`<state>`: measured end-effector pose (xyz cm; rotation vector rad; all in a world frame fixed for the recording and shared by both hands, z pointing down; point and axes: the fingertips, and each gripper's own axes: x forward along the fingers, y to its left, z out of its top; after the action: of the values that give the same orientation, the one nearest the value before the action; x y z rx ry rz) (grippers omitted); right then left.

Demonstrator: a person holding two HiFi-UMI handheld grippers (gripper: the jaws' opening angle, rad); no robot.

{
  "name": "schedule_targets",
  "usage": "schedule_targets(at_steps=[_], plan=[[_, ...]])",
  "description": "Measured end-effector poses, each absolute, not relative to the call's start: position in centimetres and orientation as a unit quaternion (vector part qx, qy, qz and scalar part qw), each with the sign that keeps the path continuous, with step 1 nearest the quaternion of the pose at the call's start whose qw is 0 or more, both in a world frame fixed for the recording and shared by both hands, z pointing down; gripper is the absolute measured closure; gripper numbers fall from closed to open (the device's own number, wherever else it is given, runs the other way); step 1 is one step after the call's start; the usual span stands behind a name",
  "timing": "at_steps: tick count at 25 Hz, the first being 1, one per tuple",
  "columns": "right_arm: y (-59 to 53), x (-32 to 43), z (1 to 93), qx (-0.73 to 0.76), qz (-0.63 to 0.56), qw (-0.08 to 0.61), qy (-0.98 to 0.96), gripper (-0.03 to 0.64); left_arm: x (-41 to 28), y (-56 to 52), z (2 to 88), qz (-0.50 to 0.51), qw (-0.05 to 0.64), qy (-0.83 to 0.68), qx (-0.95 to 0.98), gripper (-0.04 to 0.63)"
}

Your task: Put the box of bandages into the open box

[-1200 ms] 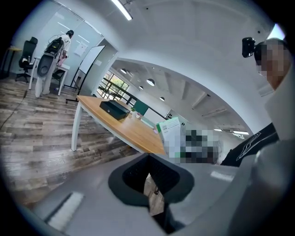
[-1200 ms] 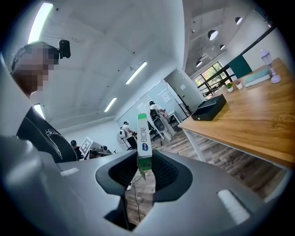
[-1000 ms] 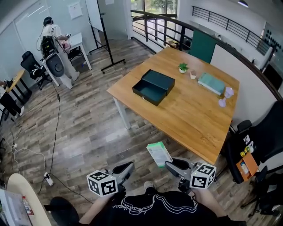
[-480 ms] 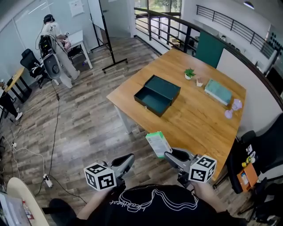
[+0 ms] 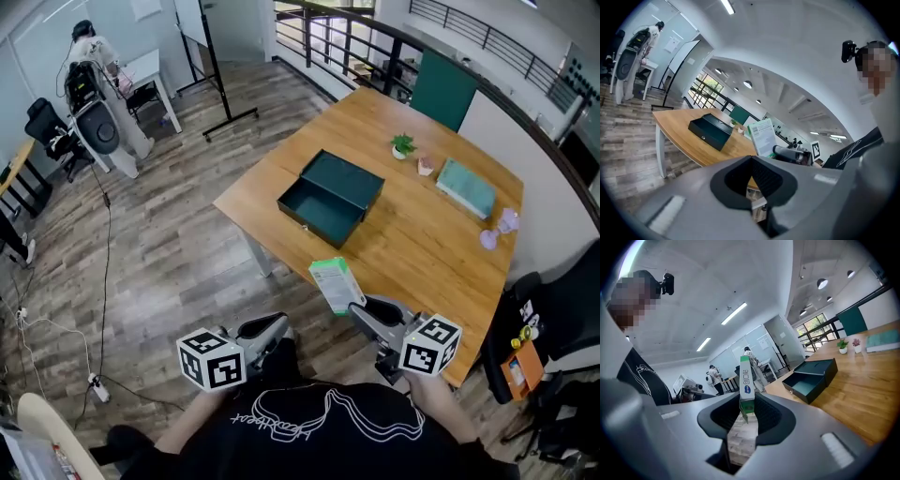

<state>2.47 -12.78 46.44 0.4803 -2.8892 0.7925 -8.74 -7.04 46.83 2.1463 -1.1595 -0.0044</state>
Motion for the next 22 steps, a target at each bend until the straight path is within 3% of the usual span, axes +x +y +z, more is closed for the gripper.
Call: schedule_targets(at_steps=[22], plan=[[-32.0, -6.8, 46.9, 0.285, 0.218, 0.119, -0.926, 0.495, -19.8, -29.4, 45.8, 0.025, 0.334, -0.356, 0.872, 0.595]])
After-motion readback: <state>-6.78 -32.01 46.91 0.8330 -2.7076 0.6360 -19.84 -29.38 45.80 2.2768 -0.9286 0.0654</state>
